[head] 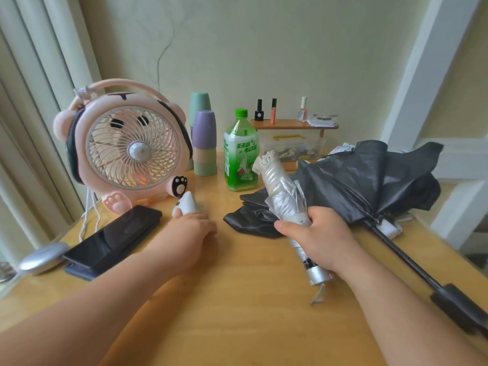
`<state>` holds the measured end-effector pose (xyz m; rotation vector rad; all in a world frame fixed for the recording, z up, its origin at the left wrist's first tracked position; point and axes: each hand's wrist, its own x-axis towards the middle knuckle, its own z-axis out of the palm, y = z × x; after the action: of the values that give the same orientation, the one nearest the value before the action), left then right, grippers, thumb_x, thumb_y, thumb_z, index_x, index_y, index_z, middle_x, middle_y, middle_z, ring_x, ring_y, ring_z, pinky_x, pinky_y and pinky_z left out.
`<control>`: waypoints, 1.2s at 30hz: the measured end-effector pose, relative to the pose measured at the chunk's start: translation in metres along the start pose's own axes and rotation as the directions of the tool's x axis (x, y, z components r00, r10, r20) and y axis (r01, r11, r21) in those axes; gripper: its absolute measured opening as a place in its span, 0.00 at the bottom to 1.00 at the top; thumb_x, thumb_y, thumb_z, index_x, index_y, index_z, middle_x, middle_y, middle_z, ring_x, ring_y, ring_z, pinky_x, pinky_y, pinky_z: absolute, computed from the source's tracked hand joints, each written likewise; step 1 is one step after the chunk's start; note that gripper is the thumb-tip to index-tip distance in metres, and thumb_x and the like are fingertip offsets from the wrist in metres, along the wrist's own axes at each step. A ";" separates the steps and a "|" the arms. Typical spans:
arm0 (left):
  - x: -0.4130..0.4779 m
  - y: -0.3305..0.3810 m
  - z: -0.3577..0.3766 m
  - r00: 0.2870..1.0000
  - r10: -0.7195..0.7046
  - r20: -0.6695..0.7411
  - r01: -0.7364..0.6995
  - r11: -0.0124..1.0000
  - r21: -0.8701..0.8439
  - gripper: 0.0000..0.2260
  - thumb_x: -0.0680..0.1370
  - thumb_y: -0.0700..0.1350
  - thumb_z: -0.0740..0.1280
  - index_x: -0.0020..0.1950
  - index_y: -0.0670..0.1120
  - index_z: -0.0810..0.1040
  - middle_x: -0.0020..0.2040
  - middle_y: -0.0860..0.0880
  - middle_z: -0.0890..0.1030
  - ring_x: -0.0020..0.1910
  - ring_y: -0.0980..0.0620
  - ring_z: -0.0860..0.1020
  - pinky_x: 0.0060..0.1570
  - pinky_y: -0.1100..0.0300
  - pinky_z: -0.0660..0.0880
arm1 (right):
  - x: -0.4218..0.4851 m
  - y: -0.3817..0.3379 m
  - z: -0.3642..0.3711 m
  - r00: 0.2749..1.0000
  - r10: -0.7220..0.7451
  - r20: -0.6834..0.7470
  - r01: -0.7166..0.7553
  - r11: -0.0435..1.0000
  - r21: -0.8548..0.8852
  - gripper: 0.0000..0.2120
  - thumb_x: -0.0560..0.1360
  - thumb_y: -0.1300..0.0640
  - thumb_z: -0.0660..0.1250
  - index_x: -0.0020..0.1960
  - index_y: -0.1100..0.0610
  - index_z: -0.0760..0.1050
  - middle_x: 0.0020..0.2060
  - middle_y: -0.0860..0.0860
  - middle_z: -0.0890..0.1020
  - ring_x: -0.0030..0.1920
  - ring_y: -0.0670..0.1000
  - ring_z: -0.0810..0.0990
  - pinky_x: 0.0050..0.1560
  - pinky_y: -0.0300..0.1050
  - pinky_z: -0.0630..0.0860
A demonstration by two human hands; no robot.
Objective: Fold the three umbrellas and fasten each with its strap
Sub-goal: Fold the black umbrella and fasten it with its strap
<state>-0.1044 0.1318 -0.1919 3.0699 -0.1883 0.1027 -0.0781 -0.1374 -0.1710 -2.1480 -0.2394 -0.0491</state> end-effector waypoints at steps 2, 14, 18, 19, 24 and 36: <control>0.000 -0.007 -0.002 0.999 -0.010 -0.031 0.011 1.000 0.016 0.16 0.78 0.37 0.61 0.60 0.51 0.80 0.59 0.54 0.79 0.65 0.50 0.74 0.75 0.51 0.55 | -0.001 -0.001 0.002 1.000 0.001 0.015 -0.001 1.000 -0.006 0.16 0.72 0.47 0.77 0.33 0.54 0.75 0.22 0.43 0.76 0.23 0.41 0.73 0.23 0.32 0.66; 0.007 0.124 -0.019 0.928 -0.080 0.363 0.361 -0.034 -0.932 0.17 0.79 0.59 0.68 0.57 0.46 0.83 0.48 0.42 0.87 0.48 0.43 0.85 0.50 0.46 0.81 | -0.012 -0.008 0.035 0.995 0.018 0.095 -0.044 0.958 0.283 0.14 0.72 0.54 0.66 0.58 0.54 0.73 0.50 0.50 0.83 0.52 0.51 0.82 0.51 0.47 0.79; 0.013 0.126 -0.010 0.925 -0.069 0.375 0.355 -0.202 -0.913 0.11 0.81 0.46 0.68 0.62 0.44 0.81 0.53 0.39 0.86 0.54 0.39 0.85 0.54 0.44 0.80 | -0.011 -0.004 0.021 0.979 -0.053 0.196 0.031 0.993 0.113 0.13 0.72 0.51 0.70 0.54 0.49 0.73 0.47 0.44 0.83 0.48 0.46 0.82 0.52 0.50 0.80; 0.017 0.121 -0.009 0.923 -0.114 0.367 0.339 -0.205 -0.918 0.11 0.81 0.44 0.68 0.61 0.42 0.80 0.52 0.37 0.85 0.51 0.38 0.85 0.55 0.42 0.81 | -0.010 -0.004 0.016 0.976 -0.069 0.208 0.062 0.997 0.040 0.13 0.70 0.46 0.72 0.53 0.47 0.75 0.44 0.43 0.83 0.44 0.44 0.81 0.50 0.49 0.80; 0.031 0.095 -0.017 0.869 -0.460 0.185 0.319 0.234 -0.918 0.16 0.75 0.49 0.74 0.59 0.49 0.73 0.46 0.42 0.82 0.36 0.43 0.81 0.45 0.43 0.82 | 0.011 0.005 -0.035 0.979 -0.009 -0.201 -0.049 0.959 -0.280 0.15 0.74 0.37 0.70 0.52 0.47 0.80 0.43 0.44 0.82 0.47 0.47 0.81 0.50 0.47 0.79; 0.039 0.089 0.000 0.921 -0.389 0.010 0.191 0.428 -0.884 0.27 0.79 0.40 0.65 0.76 0.54 0.64 0.46 0.55 0.79 0.37 0.51 0.77 0.38 0.57 0.73 | 0.031 0.042 -0.071 0.904 0.311 -0.293 -0.426 0.719 -0.550 0.24 0.80 0.51 0.64 0.75 0.47 0.66 0.68 0.56 0.71 0.58 0.59 0.73 0.55 0.50 0.73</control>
<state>-0.0767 0.0390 -0.1835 1.9647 0.2544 0.2121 -0.0355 -0.2135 -0.1618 -2.7751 0.3798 -0.0976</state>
